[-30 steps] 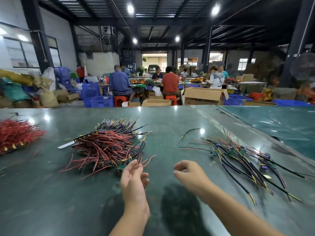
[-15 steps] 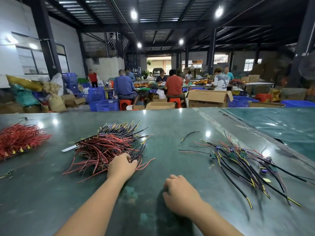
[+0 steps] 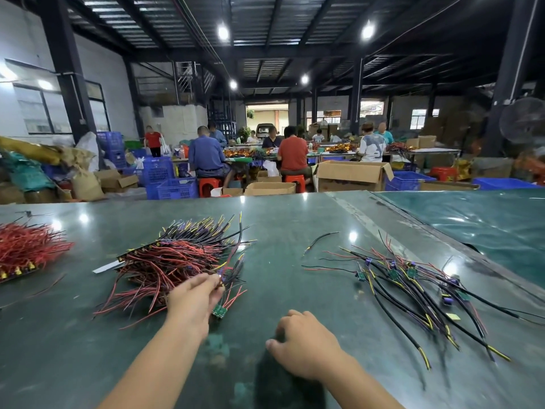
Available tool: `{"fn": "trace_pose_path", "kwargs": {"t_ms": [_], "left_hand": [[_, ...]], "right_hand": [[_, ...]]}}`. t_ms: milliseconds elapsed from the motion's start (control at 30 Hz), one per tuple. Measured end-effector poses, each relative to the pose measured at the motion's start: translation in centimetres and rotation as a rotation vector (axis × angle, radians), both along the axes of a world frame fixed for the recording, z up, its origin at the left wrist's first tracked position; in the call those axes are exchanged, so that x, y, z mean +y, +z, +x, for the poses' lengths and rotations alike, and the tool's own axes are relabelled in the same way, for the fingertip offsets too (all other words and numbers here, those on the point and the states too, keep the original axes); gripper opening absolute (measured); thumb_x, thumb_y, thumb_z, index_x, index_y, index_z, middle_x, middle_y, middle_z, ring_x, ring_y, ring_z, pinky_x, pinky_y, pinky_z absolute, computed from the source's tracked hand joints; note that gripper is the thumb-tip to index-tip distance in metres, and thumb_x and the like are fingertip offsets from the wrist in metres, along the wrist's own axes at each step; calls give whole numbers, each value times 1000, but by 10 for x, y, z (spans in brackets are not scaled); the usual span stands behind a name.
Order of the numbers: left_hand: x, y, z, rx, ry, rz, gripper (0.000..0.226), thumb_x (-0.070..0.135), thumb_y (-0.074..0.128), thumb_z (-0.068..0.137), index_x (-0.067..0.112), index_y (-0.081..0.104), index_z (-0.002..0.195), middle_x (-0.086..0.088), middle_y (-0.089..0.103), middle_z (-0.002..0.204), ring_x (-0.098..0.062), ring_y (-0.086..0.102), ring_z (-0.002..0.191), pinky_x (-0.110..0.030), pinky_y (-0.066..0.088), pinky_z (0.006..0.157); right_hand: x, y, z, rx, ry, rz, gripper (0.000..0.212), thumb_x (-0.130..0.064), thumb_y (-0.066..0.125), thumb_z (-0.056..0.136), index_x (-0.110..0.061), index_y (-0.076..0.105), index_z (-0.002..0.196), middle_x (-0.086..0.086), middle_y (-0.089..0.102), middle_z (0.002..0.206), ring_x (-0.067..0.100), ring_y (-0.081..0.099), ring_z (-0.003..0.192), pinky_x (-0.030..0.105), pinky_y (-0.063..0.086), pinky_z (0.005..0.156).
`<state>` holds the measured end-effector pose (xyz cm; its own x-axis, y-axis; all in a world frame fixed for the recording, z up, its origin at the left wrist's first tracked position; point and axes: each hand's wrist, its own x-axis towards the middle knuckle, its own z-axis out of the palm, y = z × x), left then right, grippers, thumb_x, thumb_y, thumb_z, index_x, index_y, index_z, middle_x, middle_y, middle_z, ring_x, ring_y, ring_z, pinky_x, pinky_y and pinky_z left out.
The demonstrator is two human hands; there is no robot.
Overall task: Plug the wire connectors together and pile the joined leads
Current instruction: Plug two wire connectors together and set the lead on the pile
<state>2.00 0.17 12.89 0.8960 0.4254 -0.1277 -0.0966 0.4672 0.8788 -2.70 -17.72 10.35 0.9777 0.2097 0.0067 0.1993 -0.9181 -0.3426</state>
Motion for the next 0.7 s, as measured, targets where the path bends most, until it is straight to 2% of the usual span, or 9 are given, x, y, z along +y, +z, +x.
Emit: {"fn": "trace_pose_path", "kwargs": {"t_ms": [100, 167, 200, 267, 333, 433, 500, 600, 700], "left_hand": [[-16, -6, -25, -77, -178, -164, 16, -12, 49, 89, 1, 56, 86, -5, 67, 62, -9, 66, 52, -18, 55, 52], [-27, -12, -35, -91, -291, -166, 18, -12, 49, 89, 1, 60, 92, -5, 68, 68, -11, 66, 57, -20, 57, 57], [-31, -14, -40, -99, -334, -138, 20, -13, 49, 88, 1, 62, 94, -6, 68, 74, -12, 66, 60, -19, 57, 58], [-38, -19, -44, -115, -382, -62, 23, -13, 49, 88, 3, 64, 97, -8, 67, 79, -13, 66, 63, -21, 57, 58], [-42, -23, -46, -129, -402, 5, 23, -12, 52, 87, 5, 63, 98, -7, 69, 79, -12, 68, 64, -22, 55, 59], [-41, -28, -48, -133, -411, 13, 24, -14, 53, 85, 4, 63, 97, -6, 70, 78, -11, 67, 69, -19, 56, 60], [-39, -28, -50, -126, -427, 14, 24, -14, 53, 84, 4, 63, 96, -8, 70, 81, -12, 67, 72, -23, 57, 65], [-35, -28, -53, -96, -466, 35, 16, 2, 61, 79, 9, 62, 93, -11, 71, 88, -19, 68, 75, -32, 52, 72], [-32, -31, -52, -45, -394, 100, 5, 13, 60, 88, 9, 63, 87, -6, 72, 78, -17, 68, 69, -29, 51, 62]], "right_hand": [[2, 1, -2, 70, 8, 91, 61, -66, 48, 81, -24, 57, 125, -3, 49, 126, 20, 33, 124, 36, 36, 100], [6, 2, -4, 91, 24, 246, 61, -62, 53, 81, -29, 51, 132, -4, 50, 129, 17, 36, 124, 32, 34, 103], [8, 2, -5, 91, 34, 383, 56, -55, 58, 82, -31, 50, 132, -6, 53, 127, 12, 43, 119, 29, 37, 102], [13, 3, -8, 46, 55, 665, 38, -41, 63, 83, -36, 56, 119, -11, 61, 113, -1, 55, 91, 20, 45, 90], [15, 0, -9, -64, 47, 795, 27, -31, 66, 84, -35, 61, 110, -9, 65, 101, -4, 55, 74, 14, 47, 78], [15, -6, -7, -207, 29, 860, 19, -18, 63, 89, -25, 66, 106, -8, 65, 89, -2, 54, 68, 15, 45, 72], [14, -7, -7, -231, 0, 885, 16, -11, 58, 92, -18, 69, 101, -9, 65, 81, -1, 57, 67, 15, 44, 72], [9, -6, -7, -254, -19, 809, 21, -6, 53, 94, -15, 72, 96, -10, 65, 74, 2, 60, 66, 15, 46, 69], [7, -6, -9, -269, -4, 766, 24, -2, 52, 93, -13, 73, 96, -5, 67, 79, -2, 61, 68, 13, 46, 71]]}}
